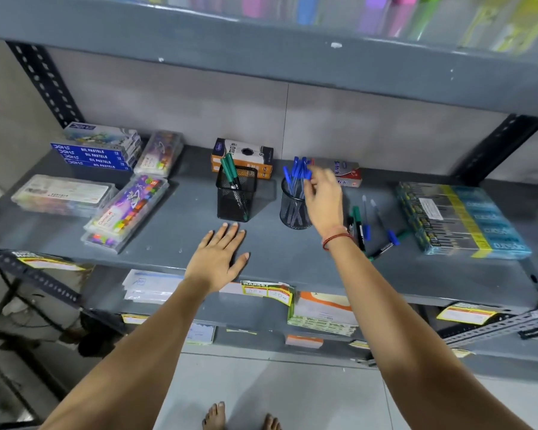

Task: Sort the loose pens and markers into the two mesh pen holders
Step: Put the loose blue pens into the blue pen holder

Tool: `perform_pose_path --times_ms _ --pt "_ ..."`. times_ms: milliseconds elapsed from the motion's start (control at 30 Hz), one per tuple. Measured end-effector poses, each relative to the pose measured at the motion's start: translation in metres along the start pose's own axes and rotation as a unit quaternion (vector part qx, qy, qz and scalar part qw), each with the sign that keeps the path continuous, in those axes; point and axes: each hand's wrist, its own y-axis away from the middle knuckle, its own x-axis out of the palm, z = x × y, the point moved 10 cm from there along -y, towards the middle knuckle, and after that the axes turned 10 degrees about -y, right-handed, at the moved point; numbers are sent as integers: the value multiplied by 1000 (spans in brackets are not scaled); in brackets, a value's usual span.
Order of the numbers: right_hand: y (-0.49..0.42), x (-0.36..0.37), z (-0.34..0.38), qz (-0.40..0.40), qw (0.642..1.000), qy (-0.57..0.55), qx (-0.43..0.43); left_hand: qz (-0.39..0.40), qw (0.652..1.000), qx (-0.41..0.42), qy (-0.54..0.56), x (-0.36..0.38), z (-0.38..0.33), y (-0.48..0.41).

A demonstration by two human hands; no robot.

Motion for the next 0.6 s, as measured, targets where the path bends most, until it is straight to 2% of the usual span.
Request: perform_pose_path --times_ms 133,200,300,400,500,600 --pt "-1 14 -2 50 993 105 -20 -3 1000 -4 7 2 2 -1" --pt "-4 14 -6 70 991 113 -7 -4 1000 -2 6 2 1 -1" --pt "-4 -14 -18 18 997 65 24 -6 1000 -1 5 1 2 0" --pt "7 -51 -58 -33 988 91 121 -10 1000 -4 11 -1 2 0" --pt "28 -75 -104 -35 960 151 234 -7 1000 -4 15 -2 1 1" --pt "43 -82 -125 -15 940 179 289 -5 1000 -2 18 -2 1 1"
